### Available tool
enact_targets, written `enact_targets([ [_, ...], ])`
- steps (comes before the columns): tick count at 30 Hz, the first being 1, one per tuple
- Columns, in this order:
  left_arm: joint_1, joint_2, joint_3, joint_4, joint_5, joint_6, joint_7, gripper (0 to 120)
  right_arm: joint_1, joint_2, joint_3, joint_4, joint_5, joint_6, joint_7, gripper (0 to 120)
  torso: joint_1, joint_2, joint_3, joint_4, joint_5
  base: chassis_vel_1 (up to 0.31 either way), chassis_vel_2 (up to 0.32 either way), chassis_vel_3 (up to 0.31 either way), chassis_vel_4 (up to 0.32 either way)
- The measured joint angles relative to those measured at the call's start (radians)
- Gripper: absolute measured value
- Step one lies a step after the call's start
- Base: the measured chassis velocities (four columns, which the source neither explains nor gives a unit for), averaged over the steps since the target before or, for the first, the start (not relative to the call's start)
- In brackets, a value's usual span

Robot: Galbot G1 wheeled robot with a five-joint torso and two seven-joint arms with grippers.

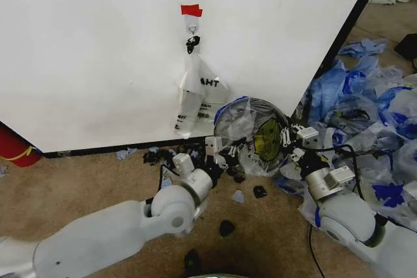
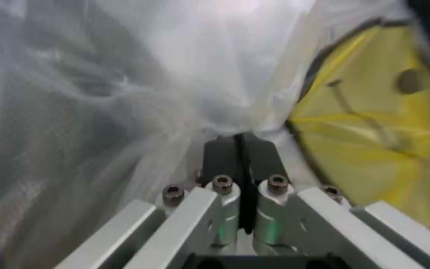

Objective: Pick up the garbage bag from the wall and place it over the trash bin.

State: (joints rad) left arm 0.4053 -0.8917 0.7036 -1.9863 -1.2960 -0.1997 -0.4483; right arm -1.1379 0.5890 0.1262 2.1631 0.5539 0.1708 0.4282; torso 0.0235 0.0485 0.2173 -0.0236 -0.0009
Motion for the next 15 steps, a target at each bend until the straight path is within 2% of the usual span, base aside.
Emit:
enact_targets([
  [15,-0.068,-0.104,0.044,0.172,0.054,-0.011,-0.077,0,-0.017,-0.014,-0.001,0.039,0.003,0.003,-0.017,0,0.0,0.0,0.0,-0.0001,0.0,0.0,0.0,0.0,0.0],
])
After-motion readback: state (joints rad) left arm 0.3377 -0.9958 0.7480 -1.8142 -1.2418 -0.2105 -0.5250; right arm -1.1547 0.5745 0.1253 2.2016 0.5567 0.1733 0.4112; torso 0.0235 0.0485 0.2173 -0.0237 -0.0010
